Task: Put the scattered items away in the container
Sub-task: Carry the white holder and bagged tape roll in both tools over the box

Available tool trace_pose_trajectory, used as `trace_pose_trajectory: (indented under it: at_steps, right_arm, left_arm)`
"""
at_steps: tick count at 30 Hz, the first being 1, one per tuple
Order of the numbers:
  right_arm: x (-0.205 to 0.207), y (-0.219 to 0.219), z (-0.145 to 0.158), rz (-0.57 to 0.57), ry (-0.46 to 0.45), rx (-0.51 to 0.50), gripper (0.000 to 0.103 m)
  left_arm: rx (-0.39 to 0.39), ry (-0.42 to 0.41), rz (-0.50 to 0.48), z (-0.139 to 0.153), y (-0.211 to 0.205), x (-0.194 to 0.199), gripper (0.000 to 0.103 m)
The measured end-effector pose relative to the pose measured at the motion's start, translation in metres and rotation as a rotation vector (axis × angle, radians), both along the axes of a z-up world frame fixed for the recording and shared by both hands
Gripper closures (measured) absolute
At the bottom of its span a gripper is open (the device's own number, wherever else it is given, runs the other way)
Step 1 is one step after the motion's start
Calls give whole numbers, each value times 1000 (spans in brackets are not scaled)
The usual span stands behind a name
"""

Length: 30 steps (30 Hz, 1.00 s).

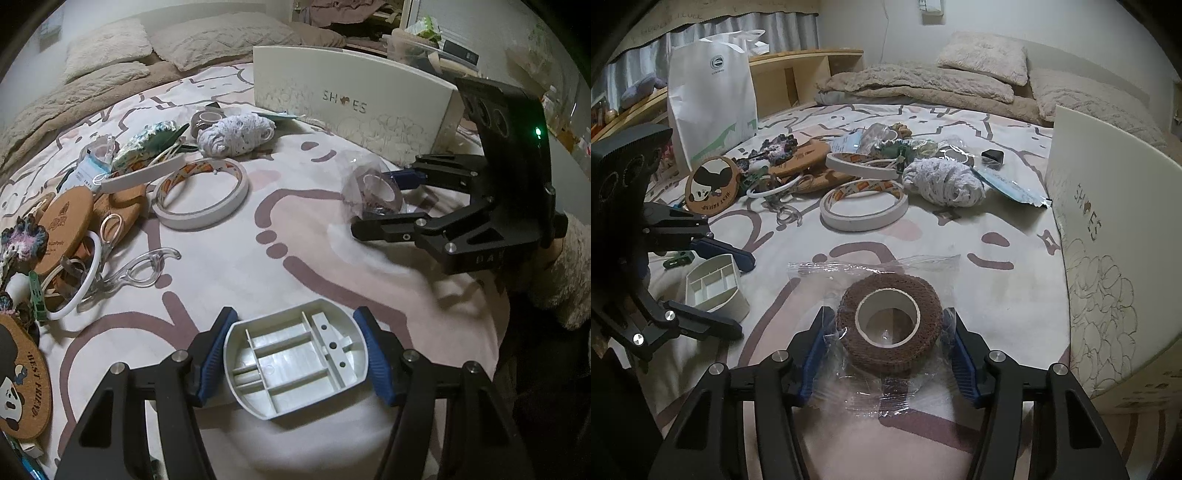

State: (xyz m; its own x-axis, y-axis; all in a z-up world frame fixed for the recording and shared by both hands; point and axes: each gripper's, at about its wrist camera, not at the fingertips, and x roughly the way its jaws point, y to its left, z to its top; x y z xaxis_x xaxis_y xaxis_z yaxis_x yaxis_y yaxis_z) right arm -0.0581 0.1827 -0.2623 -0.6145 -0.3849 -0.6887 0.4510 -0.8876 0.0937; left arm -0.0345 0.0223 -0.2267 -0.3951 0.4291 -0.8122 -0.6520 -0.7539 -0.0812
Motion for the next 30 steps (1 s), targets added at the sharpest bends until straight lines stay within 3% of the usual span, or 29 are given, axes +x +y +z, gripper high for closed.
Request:
trace_pose_trajectory:
  at_steps: [7,19,30]
  right_arm:
    - [2,5,14,-9,21,-30,44]
    - [16,27,44,-41,67,-59,44]
    - [28,49,86,-75,158,-87,44]
  left_arm:
    - [22,17,17,11,-1,-4,39]
    - [37,132,-49,50,27,7,39]
    - [72,235,-48,88,42,6,39]
